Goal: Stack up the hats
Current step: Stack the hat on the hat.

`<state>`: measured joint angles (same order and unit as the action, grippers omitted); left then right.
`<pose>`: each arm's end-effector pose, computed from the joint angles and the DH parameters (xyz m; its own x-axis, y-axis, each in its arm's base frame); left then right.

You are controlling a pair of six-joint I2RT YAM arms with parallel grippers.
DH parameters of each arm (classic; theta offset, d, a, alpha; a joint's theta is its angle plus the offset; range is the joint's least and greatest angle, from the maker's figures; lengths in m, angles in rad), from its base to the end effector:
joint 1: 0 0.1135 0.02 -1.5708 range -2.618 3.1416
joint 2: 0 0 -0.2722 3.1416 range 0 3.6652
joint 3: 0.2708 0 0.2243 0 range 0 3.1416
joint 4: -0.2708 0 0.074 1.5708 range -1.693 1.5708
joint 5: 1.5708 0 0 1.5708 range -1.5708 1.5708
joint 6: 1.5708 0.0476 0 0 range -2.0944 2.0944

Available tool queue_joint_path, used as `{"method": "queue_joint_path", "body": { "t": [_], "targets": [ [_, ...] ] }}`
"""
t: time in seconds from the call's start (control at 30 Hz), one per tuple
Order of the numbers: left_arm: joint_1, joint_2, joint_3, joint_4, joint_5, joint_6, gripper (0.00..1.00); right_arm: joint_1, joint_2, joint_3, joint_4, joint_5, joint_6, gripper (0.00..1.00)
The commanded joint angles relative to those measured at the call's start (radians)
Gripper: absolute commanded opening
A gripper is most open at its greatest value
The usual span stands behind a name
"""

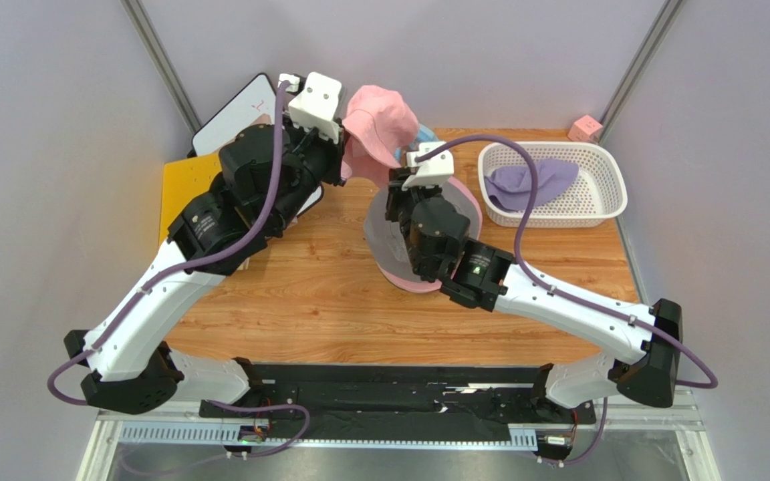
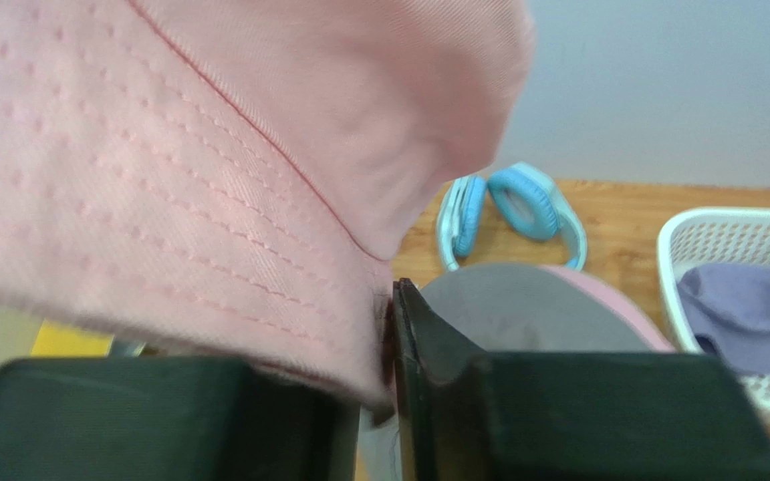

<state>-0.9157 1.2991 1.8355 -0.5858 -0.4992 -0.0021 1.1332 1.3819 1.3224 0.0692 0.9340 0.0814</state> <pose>0.1507 -0.1588 0.5320 -0.0309 0.0372 -0.9988 0.4049 0.9141 0.0215 0.1578 0.2469 0.4289 -0.0120 0.0885 -0.9960 -0.1976 0.9762 0.0891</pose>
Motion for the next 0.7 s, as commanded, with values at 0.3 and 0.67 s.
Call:
{"method": "queue_joint_path", "body": {
  "t": [0.3, 0.67],
  "targets": [
    [0.058, -0.021, -0.156, 0.210, 0.143, 0.327, 0.00, -0.323, -0.061, 0.067, 0.013, -0.238, -0.124, 0.00],
    [0.077, -0.058, -0.692, 0.889, 0.094, 0.645, 0.00, -0.385, -0.217, -0.316, 0.366, -0.271, -0.240, 0.00]
  ]
}}
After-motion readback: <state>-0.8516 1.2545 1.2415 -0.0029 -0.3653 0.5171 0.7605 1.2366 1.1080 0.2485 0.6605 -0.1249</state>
